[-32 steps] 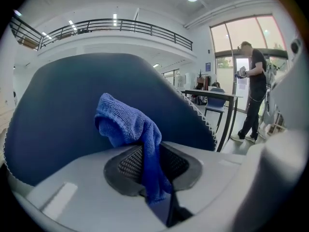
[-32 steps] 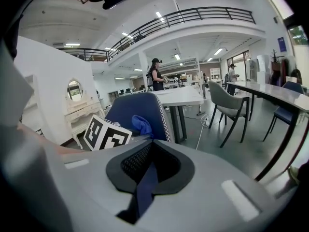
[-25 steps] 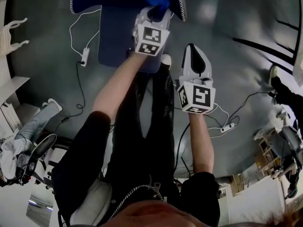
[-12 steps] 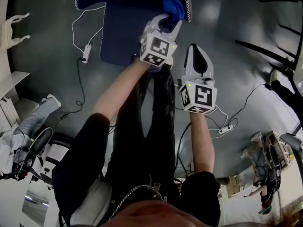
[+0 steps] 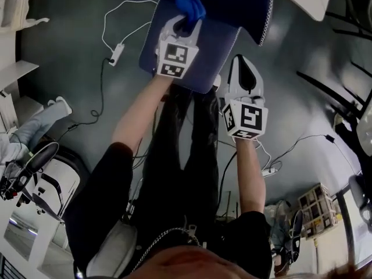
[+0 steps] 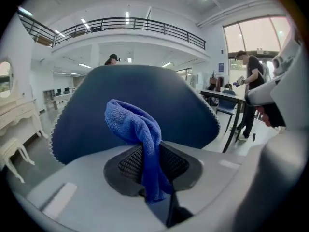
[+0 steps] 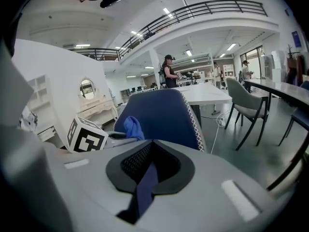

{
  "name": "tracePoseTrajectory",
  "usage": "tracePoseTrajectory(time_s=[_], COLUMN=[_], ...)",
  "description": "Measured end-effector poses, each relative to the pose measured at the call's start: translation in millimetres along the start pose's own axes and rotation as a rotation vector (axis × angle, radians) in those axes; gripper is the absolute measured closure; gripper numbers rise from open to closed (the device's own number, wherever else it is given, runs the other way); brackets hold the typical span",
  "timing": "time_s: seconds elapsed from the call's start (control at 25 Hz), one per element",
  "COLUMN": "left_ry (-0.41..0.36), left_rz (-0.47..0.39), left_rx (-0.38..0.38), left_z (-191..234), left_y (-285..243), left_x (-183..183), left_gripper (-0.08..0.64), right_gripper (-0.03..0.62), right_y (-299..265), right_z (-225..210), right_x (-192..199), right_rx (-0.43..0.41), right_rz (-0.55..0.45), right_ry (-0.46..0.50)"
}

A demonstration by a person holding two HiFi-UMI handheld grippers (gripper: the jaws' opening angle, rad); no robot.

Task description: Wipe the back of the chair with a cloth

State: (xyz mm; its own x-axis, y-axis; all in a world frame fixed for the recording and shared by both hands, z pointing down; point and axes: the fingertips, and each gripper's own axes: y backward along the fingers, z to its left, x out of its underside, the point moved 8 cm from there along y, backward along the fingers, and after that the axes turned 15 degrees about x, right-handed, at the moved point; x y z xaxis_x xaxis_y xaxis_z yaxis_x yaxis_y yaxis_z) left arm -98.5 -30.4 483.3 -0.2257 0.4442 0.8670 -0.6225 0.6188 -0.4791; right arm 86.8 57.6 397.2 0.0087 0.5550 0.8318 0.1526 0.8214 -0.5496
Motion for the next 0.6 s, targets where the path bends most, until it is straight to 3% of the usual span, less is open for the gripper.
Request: tracePoseTrajectory(time_s=[0.32,0.48,0.6], left_ry=[0.102,0.152,0.190], left_rz=[0.034,0.035,0.031], left_rx=[-0.259,-0.337,-0.354], left_z=[90,120,133], left_y=[70,83,83], left_x=[39,40,41], left_gripper=[0.477,0.477,0.477], right_gripper=[0.589,0.589,0.589], right_y=[-25,-38,-44], right_z=[40,49,60], right_x=[-10,-15,-17], right_rx=[-0.099,-0.113,-0.123], right_rz=[0.026,0.038,0.047], right_ry=[0.067,0.081,0.096])
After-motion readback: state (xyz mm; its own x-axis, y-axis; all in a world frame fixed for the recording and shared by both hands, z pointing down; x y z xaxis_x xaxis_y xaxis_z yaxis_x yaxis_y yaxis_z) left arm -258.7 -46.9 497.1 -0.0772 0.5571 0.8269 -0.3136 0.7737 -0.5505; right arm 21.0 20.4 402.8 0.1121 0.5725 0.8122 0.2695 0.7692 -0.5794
